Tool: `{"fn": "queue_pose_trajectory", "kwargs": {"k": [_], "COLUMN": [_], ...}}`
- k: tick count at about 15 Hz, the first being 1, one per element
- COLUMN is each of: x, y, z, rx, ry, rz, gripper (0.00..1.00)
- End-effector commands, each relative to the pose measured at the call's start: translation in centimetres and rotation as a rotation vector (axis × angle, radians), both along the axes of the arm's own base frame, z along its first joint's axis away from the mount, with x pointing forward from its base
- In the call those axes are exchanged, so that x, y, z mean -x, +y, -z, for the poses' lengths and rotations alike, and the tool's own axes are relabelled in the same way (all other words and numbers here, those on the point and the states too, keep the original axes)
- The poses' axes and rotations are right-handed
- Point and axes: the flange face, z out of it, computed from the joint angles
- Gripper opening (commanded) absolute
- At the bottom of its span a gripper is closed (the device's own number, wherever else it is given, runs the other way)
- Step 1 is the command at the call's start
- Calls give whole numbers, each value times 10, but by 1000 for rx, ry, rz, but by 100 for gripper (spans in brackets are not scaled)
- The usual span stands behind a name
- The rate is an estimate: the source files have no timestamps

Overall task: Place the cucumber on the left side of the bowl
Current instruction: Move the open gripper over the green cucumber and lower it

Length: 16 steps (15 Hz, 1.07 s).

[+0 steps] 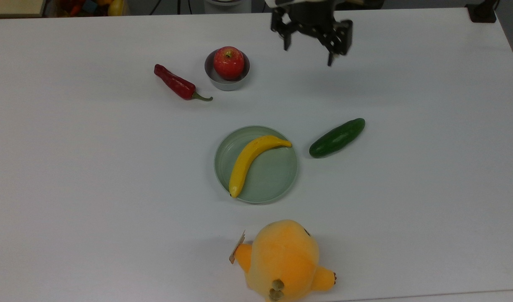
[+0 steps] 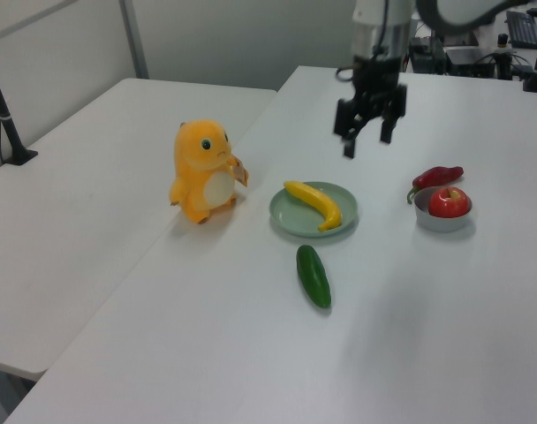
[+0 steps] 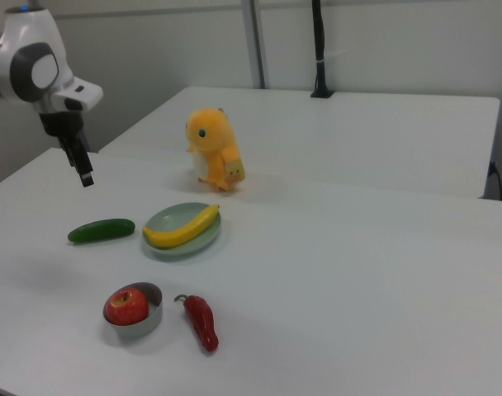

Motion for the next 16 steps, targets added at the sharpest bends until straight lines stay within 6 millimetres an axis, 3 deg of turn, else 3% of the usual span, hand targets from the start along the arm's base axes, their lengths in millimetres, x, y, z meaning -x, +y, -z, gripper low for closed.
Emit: {"fn": "queue_pose_trajectory", "kwargs": {"k": [1,5,9,16], "x": [-23,-33,-28,-32], "y": [19,26,50,65], "z": [28,59,92,142], "rx": [-48,-89,-70,-51], "ry": [-36,-71,-45,-17], "rz": [166,280,247,248], "gripper": [100,100,100,100]}}
